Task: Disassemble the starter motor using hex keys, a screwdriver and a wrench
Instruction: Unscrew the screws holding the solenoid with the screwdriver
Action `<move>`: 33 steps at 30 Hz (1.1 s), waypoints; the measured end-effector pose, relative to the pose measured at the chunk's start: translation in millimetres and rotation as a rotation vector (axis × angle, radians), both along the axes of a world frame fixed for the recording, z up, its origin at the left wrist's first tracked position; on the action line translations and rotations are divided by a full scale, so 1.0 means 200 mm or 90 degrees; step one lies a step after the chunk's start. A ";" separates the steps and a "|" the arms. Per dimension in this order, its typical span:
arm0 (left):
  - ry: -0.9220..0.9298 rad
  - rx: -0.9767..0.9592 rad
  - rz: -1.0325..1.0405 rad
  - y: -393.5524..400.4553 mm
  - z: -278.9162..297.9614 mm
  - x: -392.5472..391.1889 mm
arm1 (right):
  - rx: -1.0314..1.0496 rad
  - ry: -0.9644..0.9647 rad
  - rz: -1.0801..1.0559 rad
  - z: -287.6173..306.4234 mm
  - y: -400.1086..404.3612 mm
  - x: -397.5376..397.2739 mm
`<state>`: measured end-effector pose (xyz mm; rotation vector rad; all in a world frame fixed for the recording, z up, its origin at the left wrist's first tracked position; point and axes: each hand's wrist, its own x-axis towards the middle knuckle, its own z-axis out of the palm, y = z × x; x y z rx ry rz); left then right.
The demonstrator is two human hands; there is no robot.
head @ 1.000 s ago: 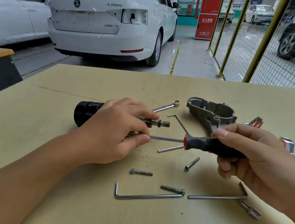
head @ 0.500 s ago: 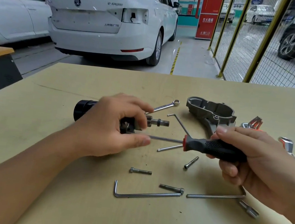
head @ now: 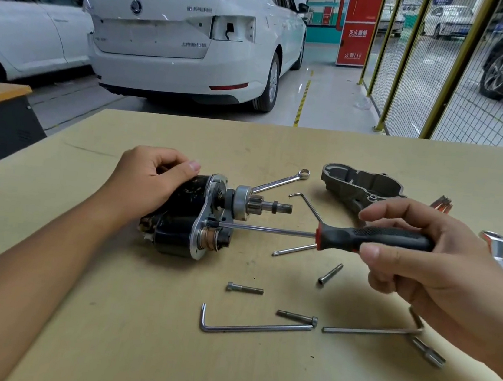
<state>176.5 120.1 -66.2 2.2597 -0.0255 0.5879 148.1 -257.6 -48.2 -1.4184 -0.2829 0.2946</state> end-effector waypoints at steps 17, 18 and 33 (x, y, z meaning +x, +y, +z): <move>0.034 0.042 -0.020 0.01 0.01 0.00 | -0.020 0.090 -0.026 0.01 0.04 -0.03; 0.033 0.041 -0.021 0.01 0.01 0.00 | -0.020 0.090 -0.023 0.02 0.03 -0.02; 0.033 0.050 -0.025 0.02 0.00 0.01 | 0.002 0.061 0.018 -0.01 0.01 -0.01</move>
